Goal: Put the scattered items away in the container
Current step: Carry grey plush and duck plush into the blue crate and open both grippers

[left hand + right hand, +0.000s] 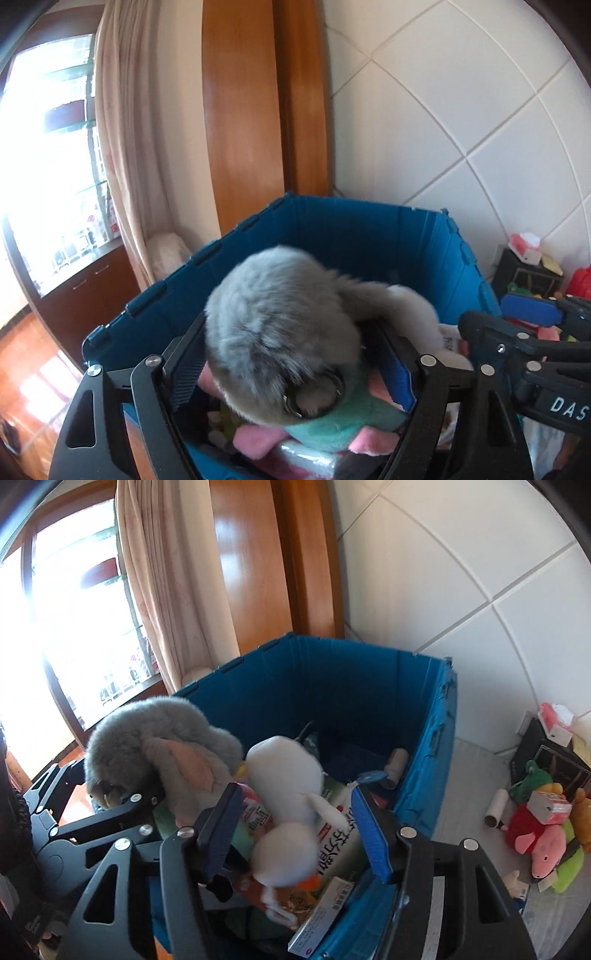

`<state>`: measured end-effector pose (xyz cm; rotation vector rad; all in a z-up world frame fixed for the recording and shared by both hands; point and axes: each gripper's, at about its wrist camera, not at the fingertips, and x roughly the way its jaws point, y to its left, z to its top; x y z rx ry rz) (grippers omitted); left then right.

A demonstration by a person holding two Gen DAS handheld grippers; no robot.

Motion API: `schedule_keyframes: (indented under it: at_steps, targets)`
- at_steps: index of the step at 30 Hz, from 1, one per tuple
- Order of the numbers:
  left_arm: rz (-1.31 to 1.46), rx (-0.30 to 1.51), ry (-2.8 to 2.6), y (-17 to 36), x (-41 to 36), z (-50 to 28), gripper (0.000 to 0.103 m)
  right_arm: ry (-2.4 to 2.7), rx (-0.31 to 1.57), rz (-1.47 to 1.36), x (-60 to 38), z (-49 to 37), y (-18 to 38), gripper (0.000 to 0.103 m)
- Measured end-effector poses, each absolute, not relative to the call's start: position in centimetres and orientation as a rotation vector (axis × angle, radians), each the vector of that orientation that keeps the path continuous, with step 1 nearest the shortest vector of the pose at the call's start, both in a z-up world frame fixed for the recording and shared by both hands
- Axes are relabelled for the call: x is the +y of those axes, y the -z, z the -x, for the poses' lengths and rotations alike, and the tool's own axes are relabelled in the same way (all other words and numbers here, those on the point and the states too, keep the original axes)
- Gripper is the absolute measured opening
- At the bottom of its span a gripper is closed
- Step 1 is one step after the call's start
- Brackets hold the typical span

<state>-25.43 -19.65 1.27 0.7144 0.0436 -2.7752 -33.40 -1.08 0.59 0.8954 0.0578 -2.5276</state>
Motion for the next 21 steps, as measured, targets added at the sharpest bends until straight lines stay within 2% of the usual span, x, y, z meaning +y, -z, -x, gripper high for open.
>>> schedule_keyframes:
  at_steps: [7, 10, 11, 12, 16, 21]
  targets:
    - [-0.694, 0.039, 2.851, -2.7, -17.0, 24.5, 0.084, 2.608, 0.007, -0.858, 2.5, 31.5, -2.3, 0.061]
    - [-0.688, 0.033, 2.893, -3.1, -15.4, 24.0, 0.085, 2.653, -0.012, -0.841, 4.3, 30.2, -2.7, 0.071]
    - [-0.687, 0.030, 2.915, -3.2, -14.5, 23.8, 0.086, 2.678, -0.019, -0.838, 5.1, 29.8, -2.8, 0.080]
    - [-0.686, 0.028, 2.933, -3.3, -13.9, 23.6, 0.087, 2.699, -0.027, -0.833, 5.9, 29.6, -3.0, 0.082]
    - [-0.667, 0.013, 3.011, -4.0, -10.5, 22.9, 0.088, 2.774, -0.080, -0.809, 10.0, 27.4, -3.6, 0.083]
    - [-0.672, -0.032, 3.114, -4.4, -4.9, 22.4, 0.094, 2.881, -0.143, -0.808, 15.6, 25.2, -3.7, 0.090]
